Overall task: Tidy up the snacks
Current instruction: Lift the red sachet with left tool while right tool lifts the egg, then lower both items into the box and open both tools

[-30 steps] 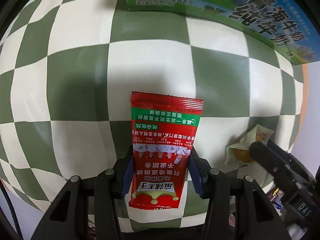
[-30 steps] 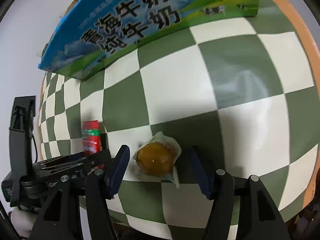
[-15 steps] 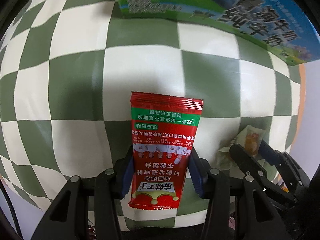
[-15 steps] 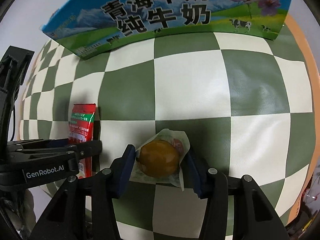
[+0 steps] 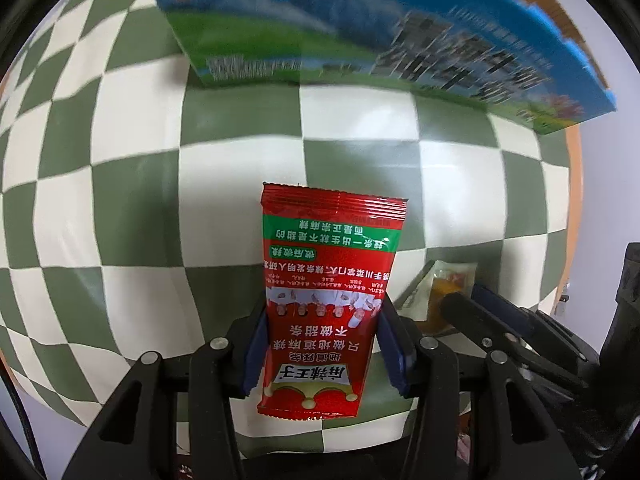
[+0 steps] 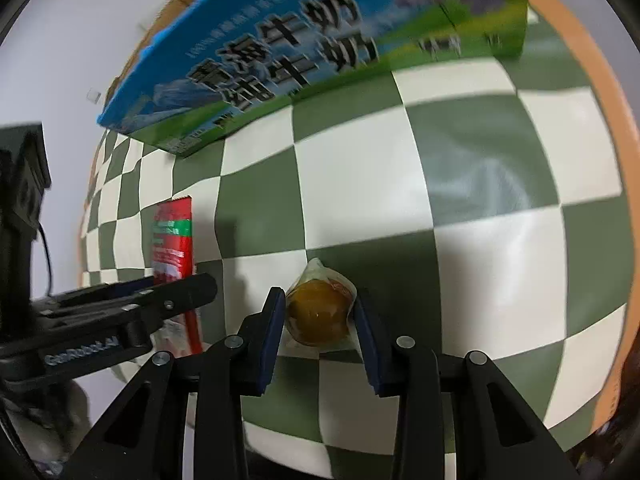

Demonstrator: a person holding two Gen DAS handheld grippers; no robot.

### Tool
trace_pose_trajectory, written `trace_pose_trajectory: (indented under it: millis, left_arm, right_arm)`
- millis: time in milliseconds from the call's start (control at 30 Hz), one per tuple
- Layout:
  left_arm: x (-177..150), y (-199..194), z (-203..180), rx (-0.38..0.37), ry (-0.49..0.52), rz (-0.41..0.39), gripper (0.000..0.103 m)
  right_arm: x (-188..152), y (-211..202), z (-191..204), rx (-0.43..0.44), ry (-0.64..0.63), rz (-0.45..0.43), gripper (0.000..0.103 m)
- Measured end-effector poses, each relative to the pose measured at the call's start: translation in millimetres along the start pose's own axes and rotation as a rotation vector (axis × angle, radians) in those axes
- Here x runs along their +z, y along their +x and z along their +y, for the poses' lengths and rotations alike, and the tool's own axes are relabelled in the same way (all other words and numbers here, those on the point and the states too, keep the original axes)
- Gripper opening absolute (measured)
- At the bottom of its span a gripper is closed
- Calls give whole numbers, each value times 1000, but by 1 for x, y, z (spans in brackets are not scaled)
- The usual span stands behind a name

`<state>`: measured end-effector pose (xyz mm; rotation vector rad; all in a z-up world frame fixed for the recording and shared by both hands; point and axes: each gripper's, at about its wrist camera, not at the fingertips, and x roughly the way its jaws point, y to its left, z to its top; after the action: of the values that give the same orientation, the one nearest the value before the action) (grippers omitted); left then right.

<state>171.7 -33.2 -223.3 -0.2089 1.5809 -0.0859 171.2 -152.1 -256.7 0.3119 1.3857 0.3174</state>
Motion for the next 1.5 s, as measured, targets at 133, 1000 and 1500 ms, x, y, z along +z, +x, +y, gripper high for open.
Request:
trace_pose_trajectory:
  millis: [133, 1000, 1500]
  left_arm:
    - [-2, 28, 12, 2, -25, 56, 46]
    - [50, -116, 0, -227, 16, -123, 46]
    - [235, -115, -24, -233, -30, -139, 47]
  right_arm:
    - [-2, 15, -11, 66, 57, 59, 54]
    - [31, -119, 3, 124, -31, -191, 47]
    - [204, -165, 19, 46, -151, -292, 47]
